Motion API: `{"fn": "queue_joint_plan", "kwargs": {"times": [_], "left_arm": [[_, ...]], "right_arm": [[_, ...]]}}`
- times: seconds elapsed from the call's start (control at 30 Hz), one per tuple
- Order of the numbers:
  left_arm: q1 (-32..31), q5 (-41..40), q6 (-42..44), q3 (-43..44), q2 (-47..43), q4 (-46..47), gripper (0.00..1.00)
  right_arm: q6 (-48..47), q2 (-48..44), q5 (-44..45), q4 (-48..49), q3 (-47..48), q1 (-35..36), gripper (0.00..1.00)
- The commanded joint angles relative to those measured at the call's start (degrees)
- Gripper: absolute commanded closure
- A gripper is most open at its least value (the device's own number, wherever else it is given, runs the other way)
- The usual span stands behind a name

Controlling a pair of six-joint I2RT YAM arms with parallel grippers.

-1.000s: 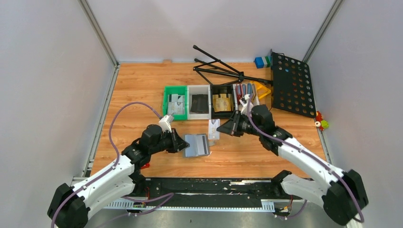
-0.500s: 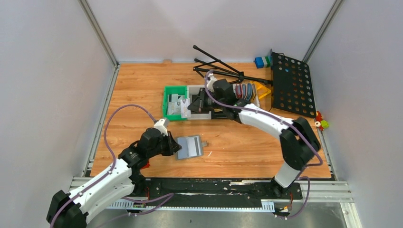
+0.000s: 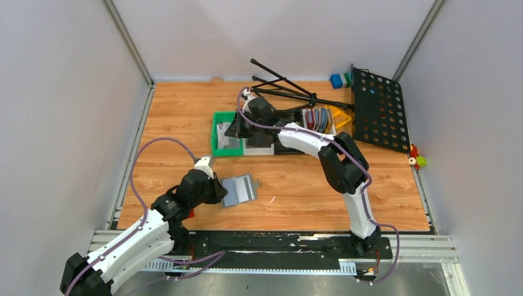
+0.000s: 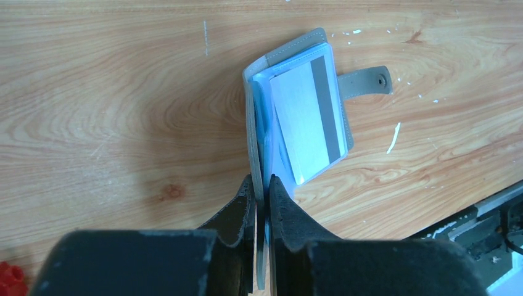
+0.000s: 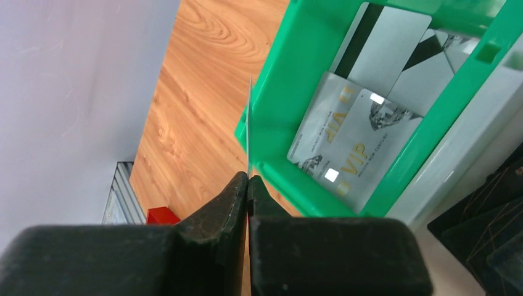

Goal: Take the credit cards out of the card holder
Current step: Place the credit card in the storage box, then remove the credit card from the card holder.

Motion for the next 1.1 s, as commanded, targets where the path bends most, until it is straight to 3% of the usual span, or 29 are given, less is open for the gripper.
{"fn": "queue_joint_plan", "kwargs": {"times": [0.0, 0.07, 0.17, 0.23, 0.5, 0.53, 0.57, 0.6, 0.73, 0.87, 1.07], "left_arm": [[0.4, -2.6, 2.4, 0.9, -0.6, -0.6, 0.98], [0.4, -2.2, 2.7, 0.9, -0.7, -0.3, 0.98], [0.4, -1.9, 2.8, 0.9, -0.8, 0.0, 0.99], [0.4, -1.4, 3.0, 0.9, -0.7, 0.3, 0.99], [0.4, 1.3, 2.4, 1.0, -0.2, 3.2, 1.0], [0.4, 1.4, 2.4, 1.3, -0.2, 3.2, 1.0], [0.4, 1.6, 2.3, 1.6, -0.3, 3.2, 1.0], [0.4, 1.9, 2.0, 1.7, -0.4, 3.2, 1.0], [0.4, 5.6, 0.8, 2.1, -1.0, 4.8, 1.0], [0.3, 12.3, -2.3, 1.9, -1.6, 10.1, 1.0], [0.3, 21.0, -7.8, 2.5, -0.7, 18.5, 1.0]], "right_arm": [[-2.5, 1.6, 2.1, 0.3, 5.3, -0.1, 0.93], [-3.2, 1.3, 3.6, -0.7, 6.0, -0.3, 0.85], [-4.8, -1.0, 6.3, -4.2, 5.5, -0.4, 0.62], [-6.0, -4.1, 7.7, -4.3, 2.9, -0.4, 0.51], [-9.0, -21.8, 7.4, -7.1, -10.2, -0.4, 0.3], [-9.3, -24.3, 7.3, -7.2, -12.4, -0.3, 0.24], [-9.3, -26.9, 7.4, -7.4, -14.3, -0.2, 0.08], [-9.2, -29.4, 7.8, -7.9, -17.2, -0.1, 0.01], [-9.7, -37.9, 8.9, -10.8, -25.3, 0.3, 0.0], [-13.6, -47.3, 4.1, -10.5, -35.0, 0.3, 0.0], [-14.2, -67.0, 3.8, -11.1, -47.3, 0.3, 0.0]]}}
